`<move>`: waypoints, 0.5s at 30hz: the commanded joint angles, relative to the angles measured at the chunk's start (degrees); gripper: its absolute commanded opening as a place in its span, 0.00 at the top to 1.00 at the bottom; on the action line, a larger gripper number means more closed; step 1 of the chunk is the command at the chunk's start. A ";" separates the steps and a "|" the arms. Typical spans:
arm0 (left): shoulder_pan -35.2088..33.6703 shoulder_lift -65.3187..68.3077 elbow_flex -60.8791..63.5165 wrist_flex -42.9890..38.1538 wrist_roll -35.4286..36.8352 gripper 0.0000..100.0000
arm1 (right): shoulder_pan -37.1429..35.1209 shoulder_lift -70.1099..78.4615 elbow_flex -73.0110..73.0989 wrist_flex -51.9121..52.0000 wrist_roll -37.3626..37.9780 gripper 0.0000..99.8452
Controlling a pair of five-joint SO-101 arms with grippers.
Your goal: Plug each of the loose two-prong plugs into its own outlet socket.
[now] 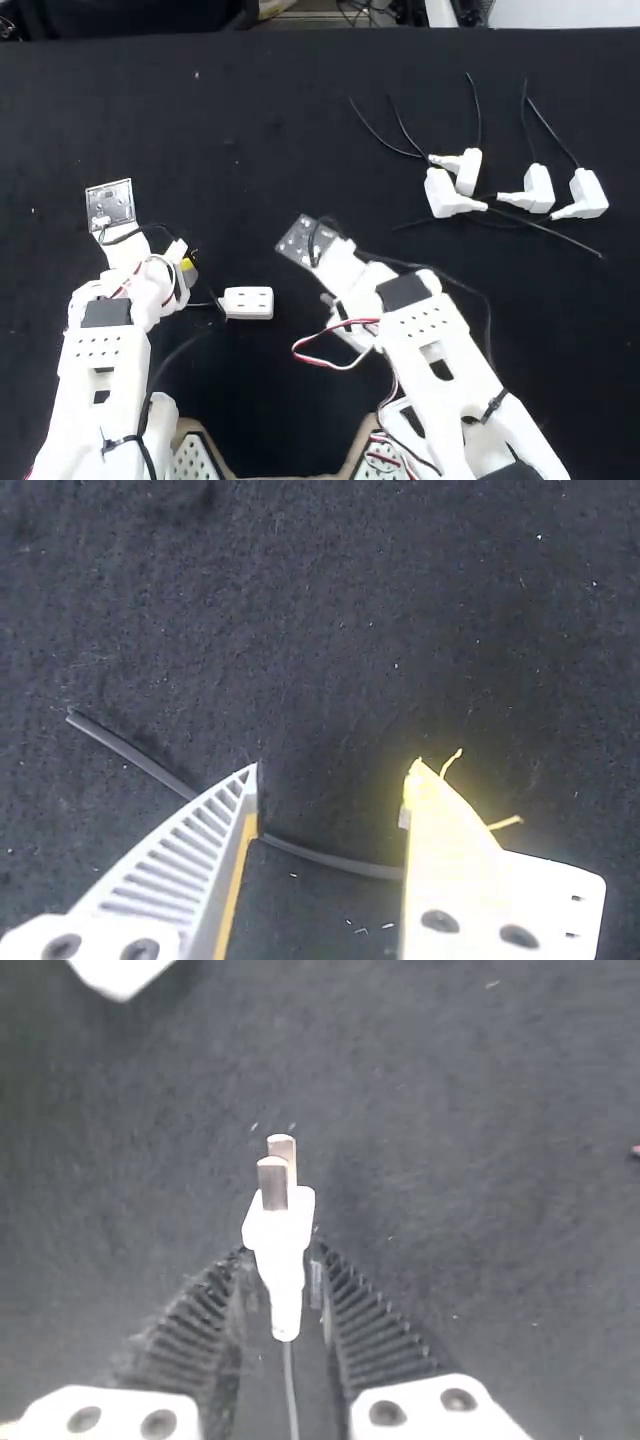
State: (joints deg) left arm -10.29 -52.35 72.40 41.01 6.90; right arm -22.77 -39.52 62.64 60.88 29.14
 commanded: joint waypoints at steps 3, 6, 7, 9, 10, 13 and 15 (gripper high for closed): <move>0.04 -1.14 -0.66 -0.35 0.53 0.77 | -8.88 -2.51 -3.65 -6.51 -5.80 0.99; -0.31 -1.14 -0.66 -0.35 0.70 0.77 | -11.43 -1.27 -4.09 -11.43 -8.97 0.99; -0.40 -1.14 -0.40 -0.35 0.70 0.77 | -12.31 -0.75 -4.09 -12.92 -9.93 0.99; -0.40 -1.14 -0.13 -0.44 0.79 0.77 | -13.45 0.13 -3.30 -15.91 -13.01 0.99; -0.40 -1.14 -0.13 -0.53 0.79 0.77 | -13.89 0.40 -2.33 -17.76 -14.86 0.99; -0.40 -1.14 -0.22 -0.70 0.79 0.77 | -14.07 0.31 1.36 -24.00 -17.41 0.99; -0.22 -1.14 -0.31 -0.79 0.79 0.77 | -14.07 -0.48 3.91 -26.64 -17.76 0.99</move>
State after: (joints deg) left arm -10.29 -52.35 72.75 41.01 6.90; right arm -36.04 -39.16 65.01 38.99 12.70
